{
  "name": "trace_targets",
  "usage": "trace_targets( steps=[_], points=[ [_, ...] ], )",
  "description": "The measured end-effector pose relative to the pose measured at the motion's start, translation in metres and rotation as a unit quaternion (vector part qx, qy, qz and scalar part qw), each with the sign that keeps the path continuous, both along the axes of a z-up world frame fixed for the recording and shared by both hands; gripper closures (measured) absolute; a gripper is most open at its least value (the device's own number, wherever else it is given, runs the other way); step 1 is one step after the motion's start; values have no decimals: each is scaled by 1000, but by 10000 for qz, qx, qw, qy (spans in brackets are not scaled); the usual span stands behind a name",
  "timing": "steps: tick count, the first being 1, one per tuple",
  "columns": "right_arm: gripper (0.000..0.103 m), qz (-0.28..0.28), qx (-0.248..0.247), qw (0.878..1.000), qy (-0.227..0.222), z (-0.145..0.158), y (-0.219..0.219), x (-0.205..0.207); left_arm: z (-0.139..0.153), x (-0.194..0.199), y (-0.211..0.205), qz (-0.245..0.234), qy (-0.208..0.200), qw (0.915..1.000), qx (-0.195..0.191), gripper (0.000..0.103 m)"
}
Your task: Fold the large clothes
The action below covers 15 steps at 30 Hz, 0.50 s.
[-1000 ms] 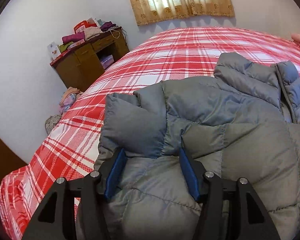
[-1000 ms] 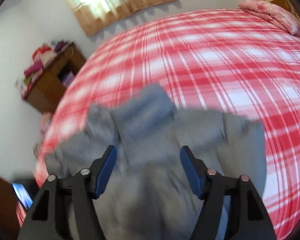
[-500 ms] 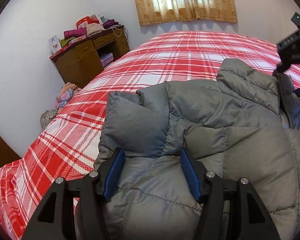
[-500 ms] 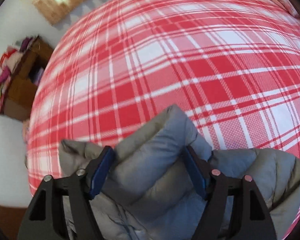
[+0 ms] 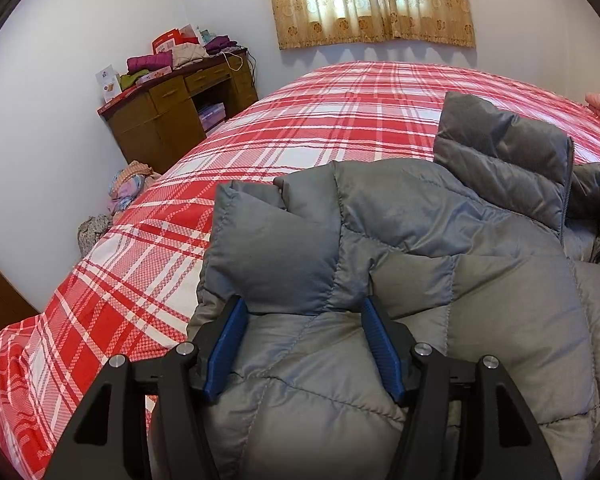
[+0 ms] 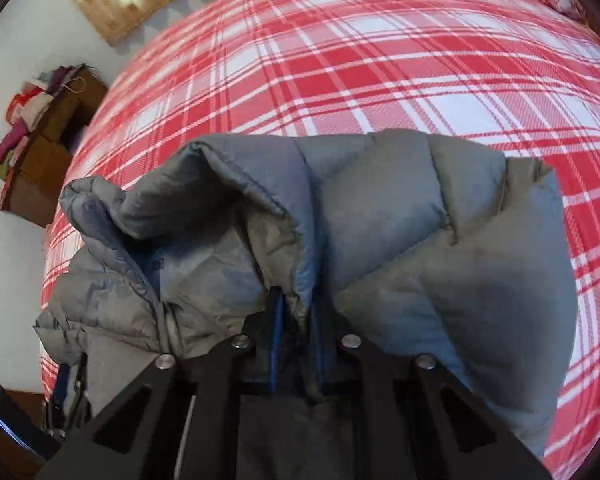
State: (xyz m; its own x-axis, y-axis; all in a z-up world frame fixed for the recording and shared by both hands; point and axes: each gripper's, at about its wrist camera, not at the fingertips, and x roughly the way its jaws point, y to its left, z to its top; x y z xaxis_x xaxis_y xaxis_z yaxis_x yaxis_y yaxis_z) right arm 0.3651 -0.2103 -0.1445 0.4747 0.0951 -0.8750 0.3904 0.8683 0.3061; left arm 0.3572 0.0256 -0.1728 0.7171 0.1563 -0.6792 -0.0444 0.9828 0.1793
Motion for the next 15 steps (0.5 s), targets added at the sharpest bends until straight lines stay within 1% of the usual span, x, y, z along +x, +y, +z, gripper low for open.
trace_targets(
  steps=[2,3,4,5,6,7,8,10,11,12,14,15],
  points=[
    [93,60,-217,9996,-144,-3,3,-5,0,1,0,-21,36,10000,-29,41],
    [94,41,-352,9987,-360,-7,4,-11,0,1,0,-56,74,9999,-67,41],
    [94,31,-505,9969,-601,-9,7,-17,2,1,1,-130,133,9997,-149,41],
    [94,21,-759,9932,-882,-12,13,-25,7,2,2,-258,254,9990,-277,41],
    [94,33,-1057,9890,-1034,-13,22,-31,15,3,2,-403,370,9976,-419,42],
    [93,48,-1196,9873,-1049,-10,27,-30,25,3,2,-549,415,9960,-564,42],
    [93,71,-1227,9867,-1061,-10,28,-29,38,3,0,-670,374,9948,-674,42],
    [93,24,-1013,9880,-1168,-12,20,-31,68,9,-11,-841,184,9939,-697,41],
    [93,-2,-876,9884,-1239,-14,16,-33,83,19,-19,-920,123,9932,-701,35],
    [93,-20,-775,9886,-1290,-14,13,-33,91,26,-26,-965,128,9925,-744,28],
    [93,-31,-660,9887,-1349,-14,12,-31,106,54,-45,-1055,213,9892,-995,28],
    [93,-31,-639,9886,-1366,-14,13,-29,110,67,-54,-1053,266,9884,-1060,28]
  ],
)
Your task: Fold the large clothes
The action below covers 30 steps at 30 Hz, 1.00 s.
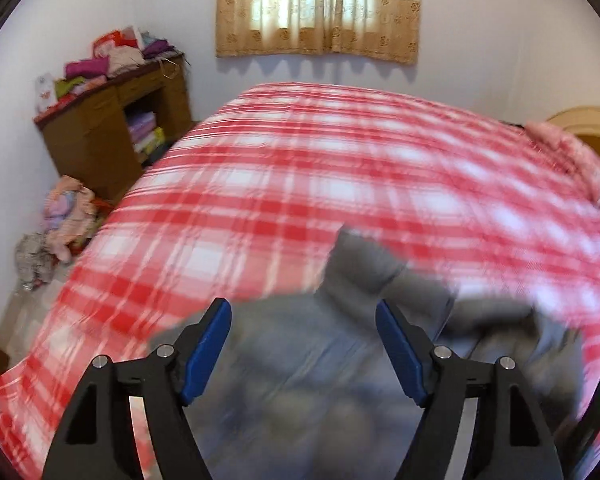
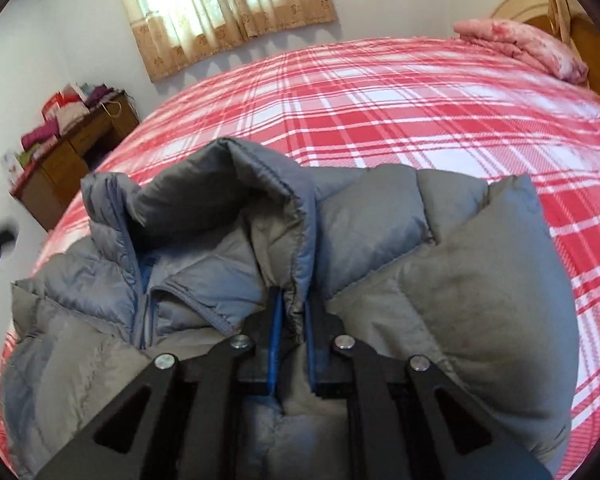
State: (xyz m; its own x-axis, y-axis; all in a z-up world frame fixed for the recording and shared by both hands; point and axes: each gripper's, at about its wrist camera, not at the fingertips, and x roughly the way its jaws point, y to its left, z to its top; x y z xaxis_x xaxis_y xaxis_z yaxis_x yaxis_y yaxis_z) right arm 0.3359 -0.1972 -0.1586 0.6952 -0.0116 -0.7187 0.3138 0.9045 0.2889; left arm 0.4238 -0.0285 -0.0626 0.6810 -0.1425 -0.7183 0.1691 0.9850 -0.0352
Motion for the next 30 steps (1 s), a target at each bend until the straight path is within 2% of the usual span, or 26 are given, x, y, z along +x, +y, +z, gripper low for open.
trace_targets(
  steps=[2,6,8,10,13,14,15,16,18,20,25,28,30],
  points=[
    [93,10,39,10000,-27,-1,-1,0,1,24,-20,106,125,9999,-41,28],
    [93,30,166,9998,-97,-2,-4,-1,-21,58,-51,185,699,9969,-325,27],
    [93,37,245,9996,-134,-3,-6,-1,-38,67,-63,210,1020,9943,-213,27],
    [93,42,289,9994,-159,-4,-7,-1,-52,67,-70,340,1165,9926,-79,27],
    [93,57,354,9992,-186,-5,-9,-2,-62,63,-73,309,1207,9922,-21,28],
    [93,58,393,9990,-194,-6,-10,-2,-59,57,-70,307,1079,9937,-32,38],
    [93,57,430,9989,-200,-6,-11,-2,-56,52,-68,228,992,9947,-118,74],
    [93,56,452,9987,-206,-7,-11,-2,-55,46,-62,50,996,9945,-306,88],
    [93,54,465,9987,-211,-7,-12,-2,-57,42,-51,14,1131,9929,-381,93],
    [93,55,470,9987,-208,-7,-12,-2,-57,30,-39,42,1100,9934,-326,94],
    [93,42,482,9986,-212,-9,-14,-1,-60,-9,-11,30,1009,9937,-494,94],
    [93,39,524,9984,-216,-10,-15,-1,-65,-31,8,237,911,9927,-757,94],
    [93,42,507,9985,-210,-10,-15,-1,-75,-40,15,415,830,9931,-711,94]
  ],
)
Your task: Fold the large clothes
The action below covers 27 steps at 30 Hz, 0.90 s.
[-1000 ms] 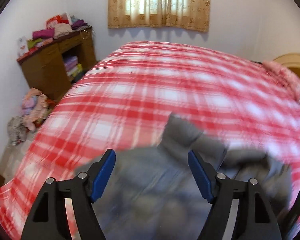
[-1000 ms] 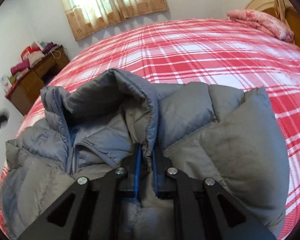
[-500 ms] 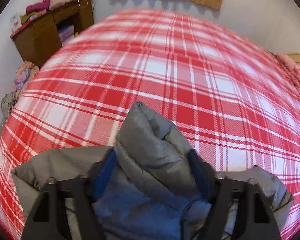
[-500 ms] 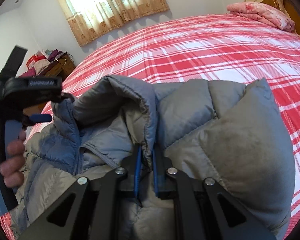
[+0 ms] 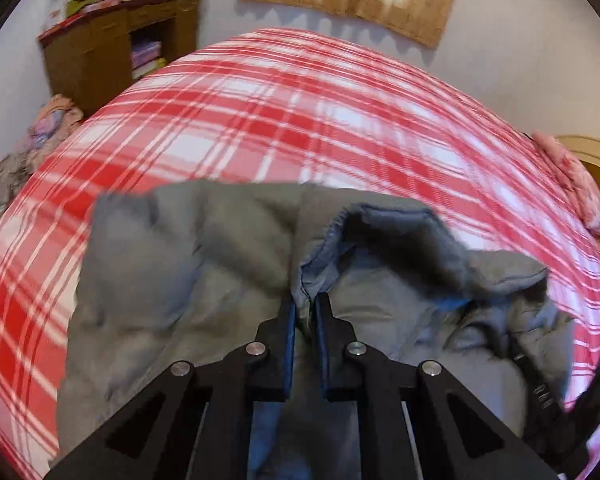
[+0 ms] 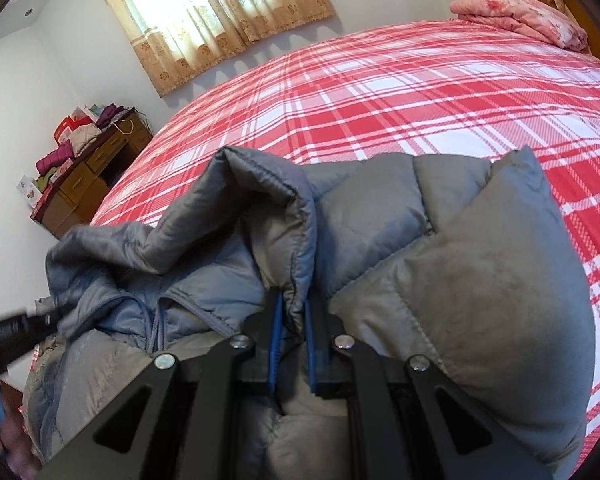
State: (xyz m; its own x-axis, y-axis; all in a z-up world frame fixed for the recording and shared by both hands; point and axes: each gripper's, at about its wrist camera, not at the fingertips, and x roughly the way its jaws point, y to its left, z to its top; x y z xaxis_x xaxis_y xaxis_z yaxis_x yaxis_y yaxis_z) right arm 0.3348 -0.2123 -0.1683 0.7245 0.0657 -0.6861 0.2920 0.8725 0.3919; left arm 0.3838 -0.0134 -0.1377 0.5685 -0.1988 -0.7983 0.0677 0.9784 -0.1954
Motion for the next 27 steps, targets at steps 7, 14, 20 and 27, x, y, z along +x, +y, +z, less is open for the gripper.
trace_targets(
  steps=[7,14,20,27],
  points=[
    [87,73,-125,9996,241,6,2,2,-33,-3,-8,326,-507,9963,616,94],
    [76,-409,-568,9948,-734,83,-14,-43,-35,-2,4,403,-521,9975,244,94],
    [74,-203,-406,9989,-134,79,-3,35,-34,-4,0,396,-532,9973,326,94],
    [76,183,-505,9982,277,7,11,19,-31,-6,8,270,-438,9987,-40,94]
  ],
)
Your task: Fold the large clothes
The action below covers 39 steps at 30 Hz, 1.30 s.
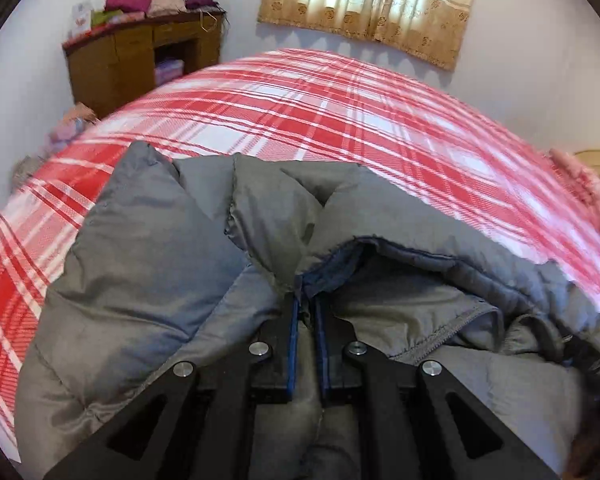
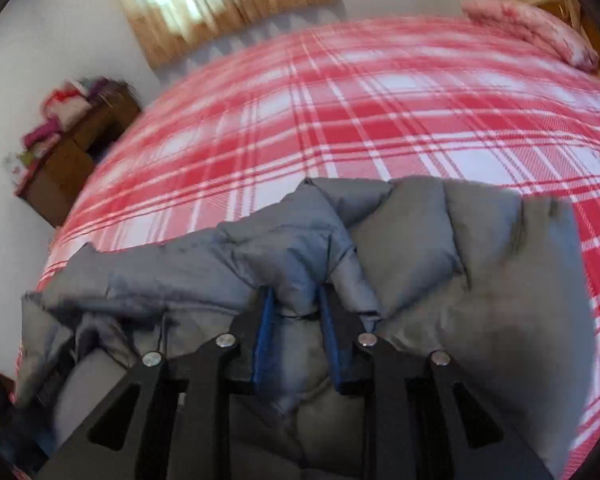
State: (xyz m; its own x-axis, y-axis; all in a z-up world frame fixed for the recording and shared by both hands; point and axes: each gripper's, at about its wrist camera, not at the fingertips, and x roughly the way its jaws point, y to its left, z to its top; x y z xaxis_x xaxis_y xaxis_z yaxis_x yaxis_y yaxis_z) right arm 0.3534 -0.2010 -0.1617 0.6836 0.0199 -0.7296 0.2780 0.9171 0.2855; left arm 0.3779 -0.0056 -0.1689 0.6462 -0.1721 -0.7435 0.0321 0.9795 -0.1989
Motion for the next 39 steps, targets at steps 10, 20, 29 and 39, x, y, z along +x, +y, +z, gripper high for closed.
trace_targets(
  steps=[10,20,29,39],
  points=[
    [76,13,-79,10000,-27,1,1,1,74,-37,38,-94,-464,9983,-335,94],
    [76,20,157,9997,-169,0,-1,0,39,41,-45,-506,-68,9976,465,94],
    [76,38,136,9998,-126,-1,-1,2,-2,35,-46,-581,-152,9958,694,94],
    [76,27,-139,9999,65,-3,5,7,-5,48,-56,-434,-244,9929,1080,94]
  ],
)
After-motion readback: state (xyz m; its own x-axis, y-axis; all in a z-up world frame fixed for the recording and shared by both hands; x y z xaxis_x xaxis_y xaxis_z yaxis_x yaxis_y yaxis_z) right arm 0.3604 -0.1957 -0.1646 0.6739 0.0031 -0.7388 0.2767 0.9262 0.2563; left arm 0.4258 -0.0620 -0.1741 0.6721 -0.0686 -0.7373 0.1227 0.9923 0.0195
